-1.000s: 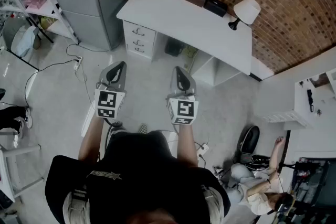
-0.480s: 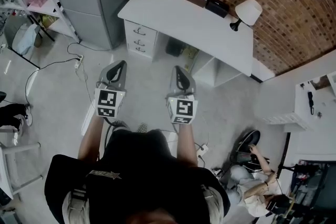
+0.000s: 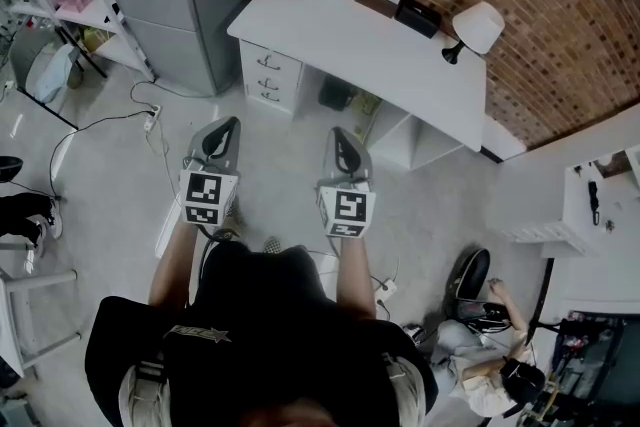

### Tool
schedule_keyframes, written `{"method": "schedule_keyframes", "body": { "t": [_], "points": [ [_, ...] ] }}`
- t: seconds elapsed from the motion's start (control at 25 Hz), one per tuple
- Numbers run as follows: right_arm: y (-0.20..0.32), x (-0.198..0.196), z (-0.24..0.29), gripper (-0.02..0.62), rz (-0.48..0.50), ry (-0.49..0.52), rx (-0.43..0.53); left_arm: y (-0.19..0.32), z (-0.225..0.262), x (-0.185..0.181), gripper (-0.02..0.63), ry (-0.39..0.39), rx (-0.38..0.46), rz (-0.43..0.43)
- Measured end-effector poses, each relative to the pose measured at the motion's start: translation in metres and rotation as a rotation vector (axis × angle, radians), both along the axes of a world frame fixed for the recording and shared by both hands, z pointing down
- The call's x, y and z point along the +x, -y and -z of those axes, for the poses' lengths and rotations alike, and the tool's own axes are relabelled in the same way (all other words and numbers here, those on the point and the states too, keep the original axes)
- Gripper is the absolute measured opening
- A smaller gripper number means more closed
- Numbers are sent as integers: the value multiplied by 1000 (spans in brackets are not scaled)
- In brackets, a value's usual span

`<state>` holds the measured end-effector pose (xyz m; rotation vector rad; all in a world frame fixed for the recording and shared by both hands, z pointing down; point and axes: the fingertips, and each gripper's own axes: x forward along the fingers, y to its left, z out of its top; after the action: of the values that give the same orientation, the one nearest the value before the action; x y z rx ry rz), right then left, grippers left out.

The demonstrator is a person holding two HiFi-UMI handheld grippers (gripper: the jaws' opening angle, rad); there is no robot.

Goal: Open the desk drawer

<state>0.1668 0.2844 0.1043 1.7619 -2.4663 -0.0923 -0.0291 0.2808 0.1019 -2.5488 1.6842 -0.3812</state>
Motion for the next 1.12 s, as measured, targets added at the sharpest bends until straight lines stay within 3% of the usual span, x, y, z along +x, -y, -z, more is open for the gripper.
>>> {"method": "schedule_keyframes", "body": {
  "t": [0.36, 0.8, 1.12],
  "points": [
    [41, -18, -7, 6, -16, -5, -9, 43, -15, -17, 11, -8, -27, -19],
    [145, -54, -24, 6, -59, -8, -54, 161, -30, -47, 11, -30, -67, -65],
    [209, -82, -48, 6, -113, -15, -123, 235, -56, -70, 11, -44, -146, -119]
  ]
}}
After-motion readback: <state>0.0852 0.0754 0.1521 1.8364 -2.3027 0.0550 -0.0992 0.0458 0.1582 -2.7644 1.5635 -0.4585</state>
